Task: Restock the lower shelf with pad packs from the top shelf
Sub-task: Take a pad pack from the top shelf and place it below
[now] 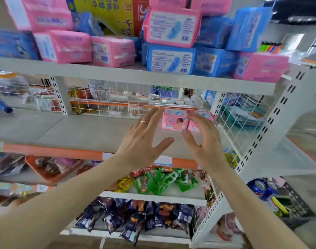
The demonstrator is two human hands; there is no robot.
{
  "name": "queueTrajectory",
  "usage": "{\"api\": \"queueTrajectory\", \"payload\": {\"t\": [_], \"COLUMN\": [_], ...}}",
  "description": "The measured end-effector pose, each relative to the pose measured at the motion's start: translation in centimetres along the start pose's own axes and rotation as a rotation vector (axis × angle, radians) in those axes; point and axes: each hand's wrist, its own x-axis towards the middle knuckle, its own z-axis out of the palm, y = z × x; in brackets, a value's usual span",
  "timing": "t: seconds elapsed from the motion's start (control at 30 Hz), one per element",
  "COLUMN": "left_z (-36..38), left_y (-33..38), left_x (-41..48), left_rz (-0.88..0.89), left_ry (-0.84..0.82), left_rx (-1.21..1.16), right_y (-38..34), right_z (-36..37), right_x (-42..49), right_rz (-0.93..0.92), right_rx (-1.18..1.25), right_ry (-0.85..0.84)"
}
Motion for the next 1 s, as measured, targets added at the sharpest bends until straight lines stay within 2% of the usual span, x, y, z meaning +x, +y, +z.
{"api": "queueTrajectory", "payload": {"t": [0.2, 0.4, 0.5, 0.73, 1.0], "left_z": [-2.7, -4.6, -5.6, -6.6, -8.2], "left_y": [0.6, 1.4, 1.6, 0.6, -5.0], "left_x": [0.3, 1.3, 1.8, 3.4, 2.7], "left_rz": [0.006, 0.056, 0.099, 0.066, 0.039], "left_ry": [0.053, 0.092, 0.151, 0.206, 0.295], "left_rx": [0.045, 0.133, 0.176, 0.174, 0.132], "right_y": [-1.4, -2.1, -2.7, -3.4, -6.8], "right_z": [-1.4, -1.3, -1.7, -2.5, 1.5], "right_x": [1.2, 1.8, 2.5, 4.8, 8.5], "right_rz": [-0.089, -0.104, -0.088, -0.13, -0.195], "right_rx": [0.055, 0.137, 0.164, 0.15, 0.116], "right_ry": [0.1, 0.178, 0.183, 0.159, 0.115]}}
